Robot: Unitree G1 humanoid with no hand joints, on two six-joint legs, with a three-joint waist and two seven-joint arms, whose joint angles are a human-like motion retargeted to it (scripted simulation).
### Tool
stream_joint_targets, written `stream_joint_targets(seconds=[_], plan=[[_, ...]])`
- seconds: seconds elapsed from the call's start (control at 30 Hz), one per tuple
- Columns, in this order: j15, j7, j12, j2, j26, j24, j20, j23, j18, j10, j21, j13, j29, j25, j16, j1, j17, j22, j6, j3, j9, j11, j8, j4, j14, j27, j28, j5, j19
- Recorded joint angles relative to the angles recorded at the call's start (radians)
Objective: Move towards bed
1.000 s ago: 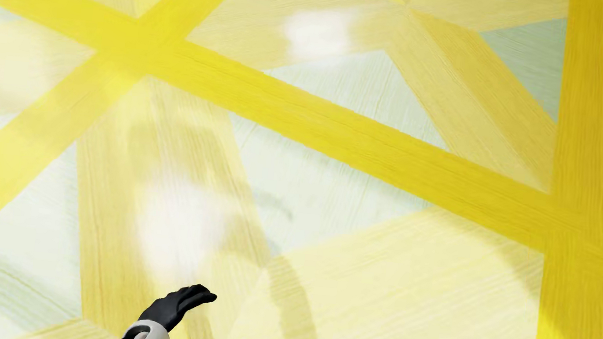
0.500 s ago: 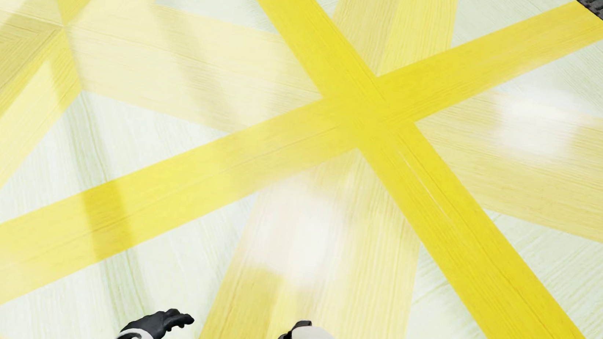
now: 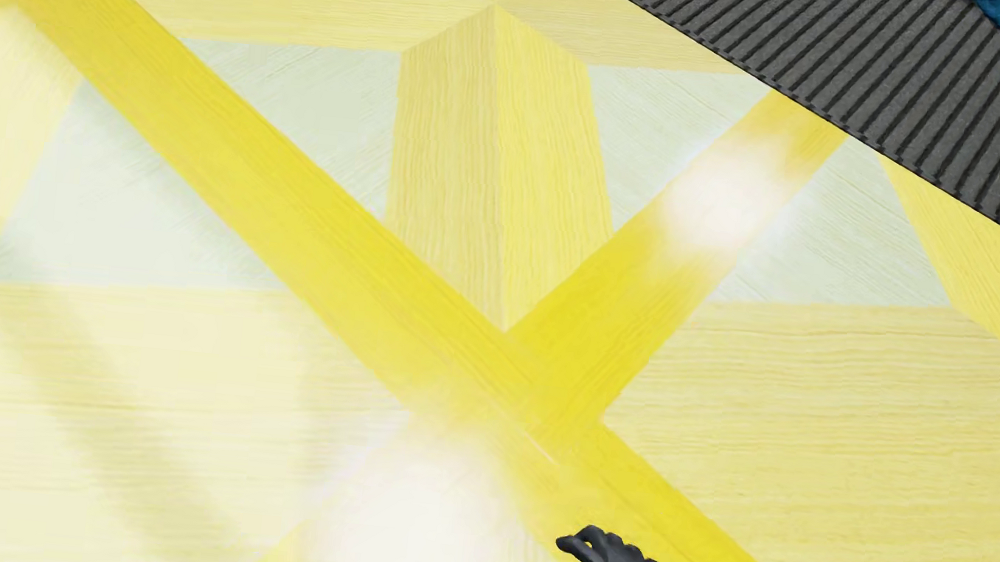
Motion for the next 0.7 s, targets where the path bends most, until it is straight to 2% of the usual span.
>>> stream_joint_targets(seconds=[0.03, 0.1, 0.13, 0.17, 0.2, 0.23, 0.27, 0.3, 0.33, 0.37, 0.4, 0.43, 0.47, 0.5, 0.53, 0.6, 0.63, 0.67, 0.7], plan=[[-0.05, 0.065, -0.053, -0.12, -0.059, -0.023, 0.019, 0.123, -0.003, -0.059, 0.048, 0.009, 0.08, -0.039, -0.009, 0.11, 0.005, -0.065, -0.01, -0.01, -0.005, -0.04, -0.048, 0.002, -0.02, 0.016, 0.045, -0.014, -0.013], [-0.121, 0.185, -0.142, -0.306, -0.191, -0.154, 0.105, 0.334, -0.015, -0.196, 0.106, 0.034, 0.271, -0.071, -0.021, 0.33, -0.018, -0.206, -0.021, -0.033, -0.019, -0.265, -0.092, -0.035, -0.033, -0.012, 0.17, -0.04, -0.042], [-0.134, 0.224, -0.196, -0.377, -0.223, -0.222, 0.136, 0.394, -0.023, -0.267, 0.109, 0.055, 0.346, -0.079, -0.023, 0.43, -0.045, -0.276, -0.022, -0.046, -0.026, -0.426, -0.089, -0.069, -0.033, -0.04, 0.226, -0.055, -0.063], [-0.13, 0.246, -0.253, -0.433, -0.233, -0.285, 0.155, 0.421, -0.033, -0.339, 0.085, 0.084, 0.374, -0.076, -0.024, 0.522, -0.068, -0.353, -0.02, -0.06, -0.033, -0.608, -0.067, -0.104, -0.025, -0.054, 0.28, -0.058, -0.089], [-0.128, 0.252, -0.298, -0.472, -0.242, -0.346, 0.163, 0.433, -0.039, -0.398, 0.022, 0.119, 0.339, -0.051, -0.026, 0.607, -0.077, -0.439, -0.013, -0.074, -0.039, -0.774, -0.043, -0.139, -0.006, -0.035, 0.327, -0.061, -0.11], [-0.128, 0.239, -0.318, -0.492, -0.262, -0.394, 0.164, 0.448, -0.04, -0.429, -0.079, 0.156, 0.249, 0.0, -0.029, 0.682, -0.067, -0.529, -0.003, -0.087, -0.044, -0.876, -0.039, -0.163, 0.03, 0.02, 0.349, -0.069, -0.125], [-0.14, 0.21, -0.31, -0.488, -0.287, -0.415, 0.159, 0.467, -0.04, -0.412, -0.197, 0.188, 0.128, 0.059, -0.032, 0.737, -0.036, -0.611, 0.011, -0.101, -0.048, -0.89, -0.052, -0.167, 0.094, 0.106, 0.341, -0.076, -0.135], [-0.117, 0.164, -0.279, -0.465, -0.297, -0.394, 0.145, 0.475, -0.036, -0.331, -0.304, 0.214, 0.012, 0.106, -0.025, 0.762, 0.012, -0.675, 0.03, -0.112, -0.052, -0.831, -0.085, -0.145, 0.202, 0.196, 0.309, -0.082, -0.181], [-0.044, 0.107, -0.238, -0.44, -0.287, -0.325, 0.125, 0.467, -0.019, -0.175, -0.38, 0.23, -0.051, 0.136, -0.005, 0.742, 0.068, -0.717, 0.057, -0.118, -0.053, -0.748, -0.104, -0.101, 0.342, 0.249, 0.27, -0.066, -0.245], [-0.036, 0.053, -0.197, -0.41, -0.262, -0.229, 0.1, 0.452, 0.016, 0.05, -0.415, 0.226, -0.04, 0.15, 0.02, 0.667, 0.117, -0.733, 0.089, -0.115, -0.047, -0.668, -0.113, -0.048, 0.47, 0.242, 0.234, -0.033, -0.269], [-0.089, -0.017, -0.161, -0.373, -0.231, -0.143, 0.072, 0.442, 0.053, 0.29, -0.404, 0.195, 0.005, 0.13, 0.04, 0.535, 0.144, -0.716, 0.122, -0.104, -0.036, -0.609, -0.131, -0.018, 0.509, 0.209, 0.201, 0.012, -0.28], [-0.149, -0.116, -0.135, -0.321, -0.199, -0.097, 0.039, 0.428, 0.05, 0.489, -0.356, 0.139, 0.017, 0.065, 0.049, 0.372, 0.152, -0.656, 0.151, -0.093, -0.024, -0.588, -0.136, -0.04, 0.438, 0.189, 0.157, 0.068, -0.275], [-0.198, -0.188, -0.119, -0.252, -0.173, -0.09, 0.003, 0.394, 0.045, 0.608, -0.306, 0.071, -0.03, -0.016, 0.054, 0.207, 0.154, -0.553, 0.17, -0.087, -0.016, -0.605, -0.128, -0.065, 0.348, 0.188, 0.089, 0.124, -0.27], [-0.233, -0.218, -0.106, -0.171, -0.154, -0.089, -0.034, 0.333, 0.07, 0.637, -0.287, 0.005, -0.095, -0.062, 0.063, 0.057, 0.167, -0.422, 0.181, -0.083, -0.012, -0.647, -0.101, -0.068, 0.273, 0.179, 0.0, 0.174, -0.268], [-0.259, -0.207, -0.091, -0.082, -0.139, -0.072, -0.073, 0.258, 0.099, 0.579, -0.293, -0.054, -0.12, -0.051, 0.074, -0.064, 0.189, -0.29, 0.184, -0.079, -0.01, -0.702, -0.054, -0.054, 0.2, 0.128, -0.096, 0.214, -0.268], [-0.295, -0.129, -0.04, 0.1, -0.117, -0.002, -0.125, 0.111, 0.151, 0.273, -0.258, -0.169, -0.033, 0.02, 0.082, -0.215, 0.201, -0.106, 0.176, -0.06, -0.011, -0.814, 0.061, -0.037, 0.122, -0.031, -0.236, 0.257, -0.271], [-0.307, -0.103, -0.003, 0.193, -0.114, 0.017, -0.119, 0.032, 0.132, 0.058, -0.2, -0.228, 0.002, 0.016, 0.073, -0.247, 0.18, -0.072, 0.17, -0.046, -0.013, -0.87, 0.125, -0.053, 0.111, -0.094, -0.255, 0.262, -0.269], [-0.311, -0.095, 0.04, 0.288, -0.117, 0.015, -0.089, -0.05, 0.1, -0.174, -0.137, -0.284, -0.002, -0.011, 0.054, -0.255, 0.148, -0.069, 0.166, -0.03, -0.014, -0.925, 0.192, -0.077, 0.11, -0.145, -0.232, 0.256, -0.265], [-0.309, -0.097, 0.088, 0.38, -0.124, -0.004, -0.043, -0.122, 0.045, -0.377, -0.083, -0.331, -0.032, -0.037, 0.032, -0.251, 0.118, -0.086, 0.163, -0.013, -0.013, -0.963, 0.245, -0.1, 0.114, -0.187, -0.179, 0.244, -0.26]])
